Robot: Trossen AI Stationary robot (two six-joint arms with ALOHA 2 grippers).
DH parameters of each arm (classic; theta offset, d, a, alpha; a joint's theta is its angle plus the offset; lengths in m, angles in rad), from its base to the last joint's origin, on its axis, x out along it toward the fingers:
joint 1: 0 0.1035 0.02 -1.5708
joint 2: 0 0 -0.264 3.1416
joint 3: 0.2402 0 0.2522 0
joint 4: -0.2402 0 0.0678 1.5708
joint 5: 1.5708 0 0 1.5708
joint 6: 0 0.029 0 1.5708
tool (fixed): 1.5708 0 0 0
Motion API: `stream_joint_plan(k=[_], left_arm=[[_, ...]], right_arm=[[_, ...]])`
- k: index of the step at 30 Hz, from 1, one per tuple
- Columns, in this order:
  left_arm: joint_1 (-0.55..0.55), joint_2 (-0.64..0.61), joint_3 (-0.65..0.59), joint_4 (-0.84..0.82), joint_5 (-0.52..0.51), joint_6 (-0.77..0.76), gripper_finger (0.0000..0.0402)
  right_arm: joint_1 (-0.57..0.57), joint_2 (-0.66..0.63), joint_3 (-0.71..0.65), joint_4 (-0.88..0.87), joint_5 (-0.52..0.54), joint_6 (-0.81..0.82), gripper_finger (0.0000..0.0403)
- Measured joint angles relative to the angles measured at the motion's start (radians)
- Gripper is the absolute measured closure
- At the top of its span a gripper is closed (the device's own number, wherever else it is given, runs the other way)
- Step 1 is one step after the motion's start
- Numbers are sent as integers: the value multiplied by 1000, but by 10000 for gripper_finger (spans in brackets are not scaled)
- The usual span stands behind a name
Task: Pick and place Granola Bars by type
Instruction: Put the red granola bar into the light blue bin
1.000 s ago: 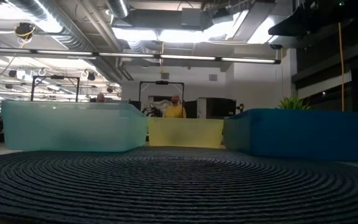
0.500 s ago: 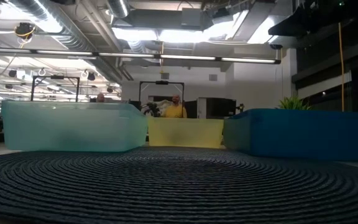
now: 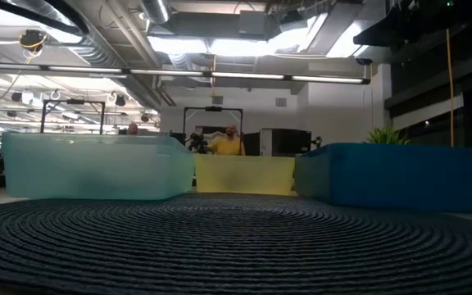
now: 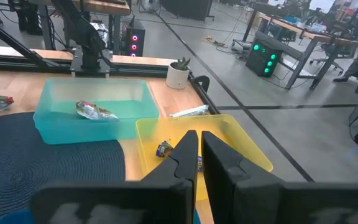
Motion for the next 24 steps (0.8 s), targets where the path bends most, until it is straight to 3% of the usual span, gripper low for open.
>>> stream_joint_plan(k=[6,18,24], left_arm=[[1,-15,-33,23,-21,22,196],[3,-27,-52,33,-43,21,344],[1,-38,-51,13,-53,10,368]], right_arm=[[0,0,0,0,0,1,377],[0,14,0,-2,0,2,377],[0,15,0,-3,0,2,377]])
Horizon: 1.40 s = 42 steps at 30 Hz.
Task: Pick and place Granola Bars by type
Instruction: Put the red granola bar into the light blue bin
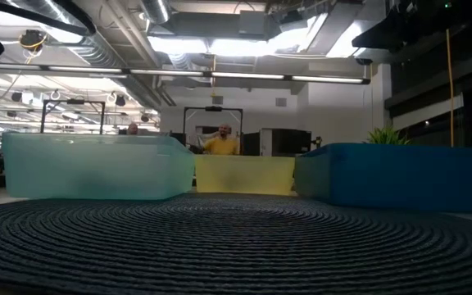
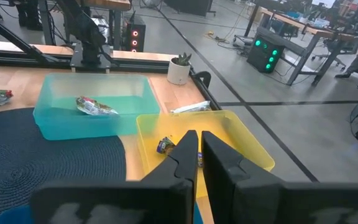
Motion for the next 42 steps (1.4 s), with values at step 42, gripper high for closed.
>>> stream_joint_plan(k=[42], left_arm=[[148,-669,-2,-432,-601,460,371]], right_arm=[[0,1,0,-19,1,0,377]])
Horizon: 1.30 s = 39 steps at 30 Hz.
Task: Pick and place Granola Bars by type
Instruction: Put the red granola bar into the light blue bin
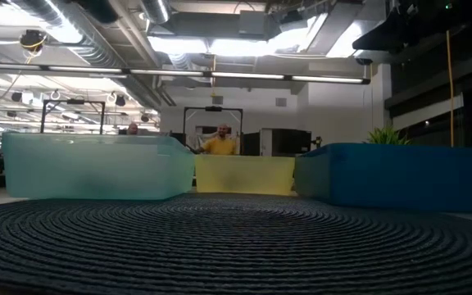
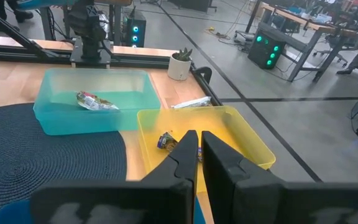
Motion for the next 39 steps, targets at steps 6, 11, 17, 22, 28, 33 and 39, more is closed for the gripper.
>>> stream_joint_plan(k=[6,11,17,22,28,33,39], left_arm=[[91,-22,0,43,46,178,372],[160,-39,1,77,53,293,370],[283,-64,2,101,114,395,372],[370,-66,2,101,162,500,372],[438,-66,2,99,192,598,372],[473,-66,2,99,193,659,370],[495,-63,-33,105,117,724,372]], right_arm=[[0,0,0,0,0,0,377],[0,0,0,2,0,0,377],[0,0,0,3,0,0,377],[0,0,0,3,0,0,377],[0,0,0,3,0,0,377],[0,0,0,4,0,0,377],[0,0,0,3,0,0,377]])
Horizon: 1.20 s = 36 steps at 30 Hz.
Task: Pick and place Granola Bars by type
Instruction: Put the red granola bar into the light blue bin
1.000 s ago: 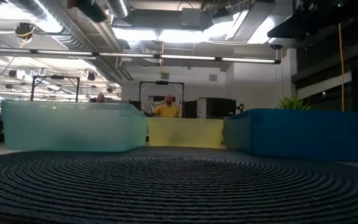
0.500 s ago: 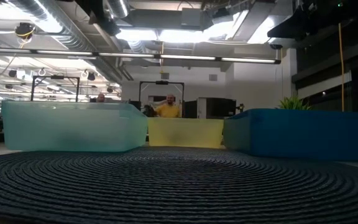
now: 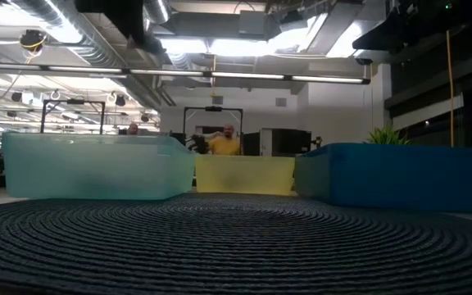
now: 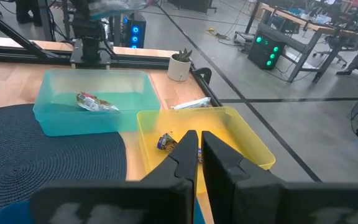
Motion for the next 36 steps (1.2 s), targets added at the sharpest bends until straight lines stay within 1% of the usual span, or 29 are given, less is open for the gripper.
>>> stream_joint_plan(k=[2,5,9,16,25,36], left_arm=[[9,0,-54,27,12,4,372],[16,1,-151,81,60,5,372],[34,1,-284,212,134,6,372],[79,1,-438,342,199,5,372],[112,1,-538,523,234,-38,372],[109,1,-553,539,330,-48,372]], right_arm=[[0,0,0,0,0,0,377],[0,0,0,-2,0,0,377],[0,1,0,-3,0,0,377],[0,4,0,0,1,-3,377],[0,4,0,-8,1,0,377],[0,4,0,-20,1,0,377]])
